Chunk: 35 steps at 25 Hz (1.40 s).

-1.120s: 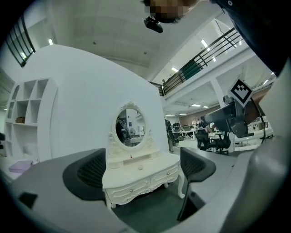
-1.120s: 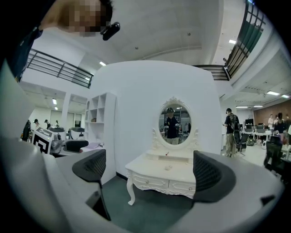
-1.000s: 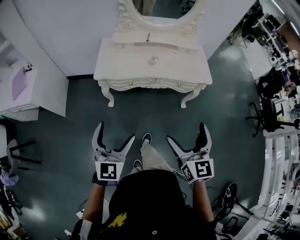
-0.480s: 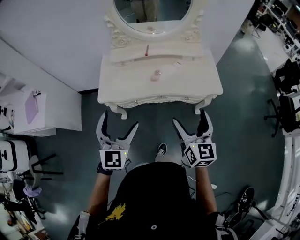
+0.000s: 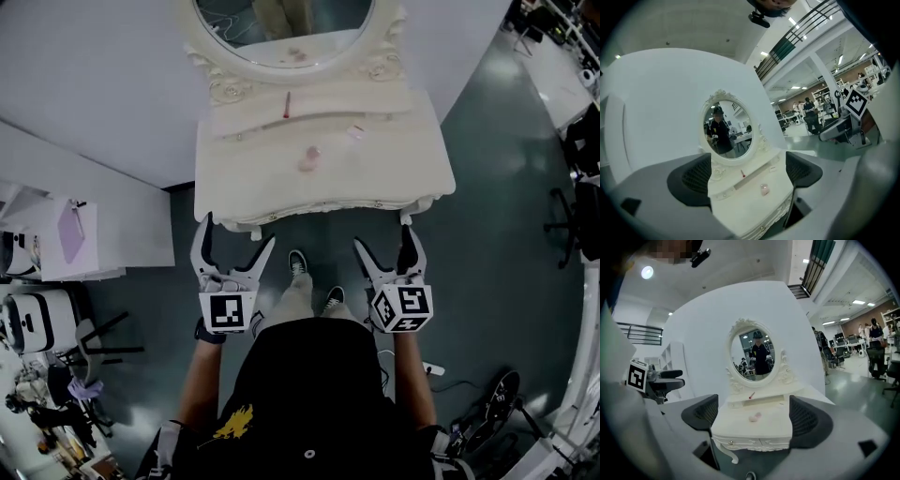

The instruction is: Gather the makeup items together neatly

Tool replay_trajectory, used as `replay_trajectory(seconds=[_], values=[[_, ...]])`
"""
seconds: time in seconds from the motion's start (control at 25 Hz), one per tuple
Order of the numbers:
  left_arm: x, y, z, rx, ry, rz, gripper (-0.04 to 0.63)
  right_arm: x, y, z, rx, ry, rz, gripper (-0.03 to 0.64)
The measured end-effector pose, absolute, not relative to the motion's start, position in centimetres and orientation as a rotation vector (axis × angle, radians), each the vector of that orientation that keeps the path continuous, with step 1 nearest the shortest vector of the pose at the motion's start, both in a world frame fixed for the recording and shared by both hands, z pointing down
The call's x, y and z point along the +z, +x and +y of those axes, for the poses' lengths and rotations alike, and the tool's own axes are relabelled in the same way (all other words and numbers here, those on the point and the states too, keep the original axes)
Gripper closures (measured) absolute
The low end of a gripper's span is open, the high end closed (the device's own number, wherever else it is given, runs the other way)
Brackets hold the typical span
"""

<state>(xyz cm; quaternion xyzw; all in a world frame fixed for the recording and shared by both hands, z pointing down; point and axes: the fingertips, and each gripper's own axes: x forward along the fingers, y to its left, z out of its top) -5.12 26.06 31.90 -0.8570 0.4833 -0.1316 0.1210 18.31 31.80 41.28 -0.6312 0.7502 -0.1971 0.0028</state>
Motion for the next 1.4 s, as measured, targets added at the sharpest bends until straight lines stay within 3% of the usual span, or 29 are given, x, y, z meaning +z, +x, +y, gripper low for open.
replay_trajectory(seconds=[0.48, 0.88, 1.2, 1.4], values=[[38.4, -8.5, 14.4, -0.584, -2.555, 1.450, 0.100, 48.2, 17.5, 21.4, -0.917, -2.043, 2.200, 0.169], [43.0, -10.9, 1.8, -0.490, -2.708, 1.462, 0.100, 51.5, 14.5, 12.4, -0.953, -2.260, 2.396, 0.199], [53.1, -8.5, -2.7, -0.568, -2.874, 1.422, 0.100, 56.5, 11.7, 6.3, -0.965, -2.247, 2.658, 0.225], [56.3, -7.2, -3.2, -0.531, -2.961, 1.632, 0.100, 59.3, 10.4, 0.8, -0.931, -2.164, 2.824, 0.254]])
